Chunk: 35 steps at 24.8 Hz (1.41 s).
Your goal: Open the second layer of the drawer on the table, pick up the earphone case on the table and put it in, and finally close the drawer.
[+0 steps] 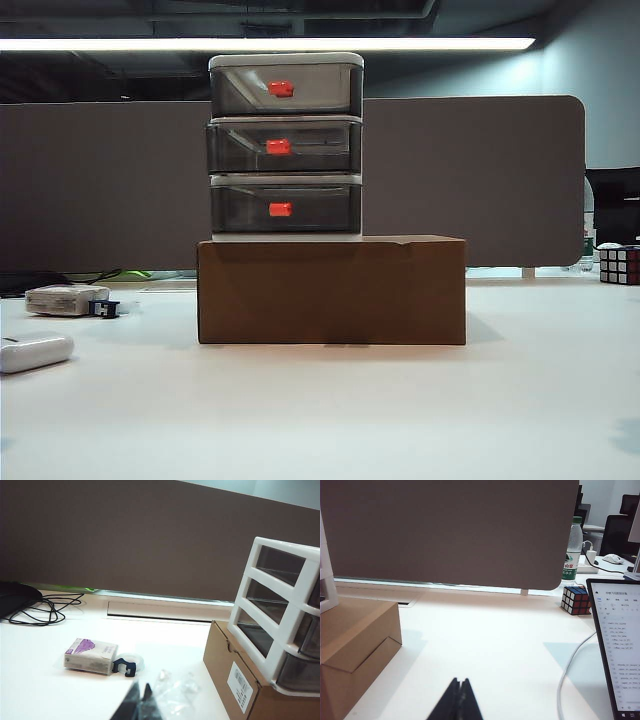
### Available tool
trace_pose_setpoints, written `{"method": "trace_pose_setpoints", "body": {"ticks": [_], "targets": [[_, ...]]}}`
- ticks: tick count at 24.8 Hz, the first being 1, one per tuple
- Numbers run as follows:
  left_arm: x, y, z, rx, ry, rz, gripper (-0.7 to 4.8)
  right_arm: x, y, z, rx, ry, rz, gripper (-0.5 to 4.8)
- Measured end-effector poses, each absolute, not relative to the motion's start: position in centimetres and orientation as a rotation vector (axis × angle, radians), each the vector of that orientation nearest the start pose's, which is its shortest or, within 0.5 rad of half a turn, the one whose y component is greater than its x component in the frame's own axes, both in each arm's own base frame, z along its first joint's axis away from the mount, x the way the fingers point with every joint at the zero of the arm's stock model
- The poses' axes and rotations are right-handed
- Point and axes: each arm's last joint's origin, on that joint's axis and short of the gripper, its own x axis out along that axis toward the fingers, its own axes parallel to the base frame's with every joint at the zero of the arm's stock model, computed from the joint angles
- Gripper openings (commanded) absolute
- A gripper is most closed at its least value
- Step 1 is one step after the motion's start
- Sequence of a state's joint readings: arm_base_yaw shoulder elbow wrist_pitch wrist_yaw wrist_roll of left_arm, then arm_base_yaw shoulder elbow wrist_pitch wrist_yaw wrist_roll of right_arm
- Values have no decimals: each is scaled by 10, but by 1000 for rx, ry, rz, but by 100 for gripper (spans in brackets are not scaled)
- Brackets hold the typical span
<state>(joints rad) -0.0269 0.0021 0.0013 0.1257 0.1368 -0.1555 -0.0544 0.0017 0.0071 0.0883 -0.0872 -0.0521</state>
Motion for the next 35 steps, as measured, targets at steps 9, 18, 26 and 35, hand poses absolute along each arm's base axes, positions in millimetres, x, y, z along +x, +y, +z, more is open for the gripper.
{"method": "trace_pose_setpoints", "body": {"ticks": [9, 18, 26, 35], "targets": [[97, -6, 176, -148, -109, -172, -6, 97, -3, 174, -59, -92, 30, -5], [90, -30, 185, -372, -122, -527, -6, 93, 7, 190, 153, -105, 297, -6], [87, -91, 176, -236, -17, -515, -6, 118, 34, 217, 193, 84, 457, -5], [119, -188, 185, -98, -42, -442, -5, 177, 99, 238, 38, 245, 763, -5]]}}
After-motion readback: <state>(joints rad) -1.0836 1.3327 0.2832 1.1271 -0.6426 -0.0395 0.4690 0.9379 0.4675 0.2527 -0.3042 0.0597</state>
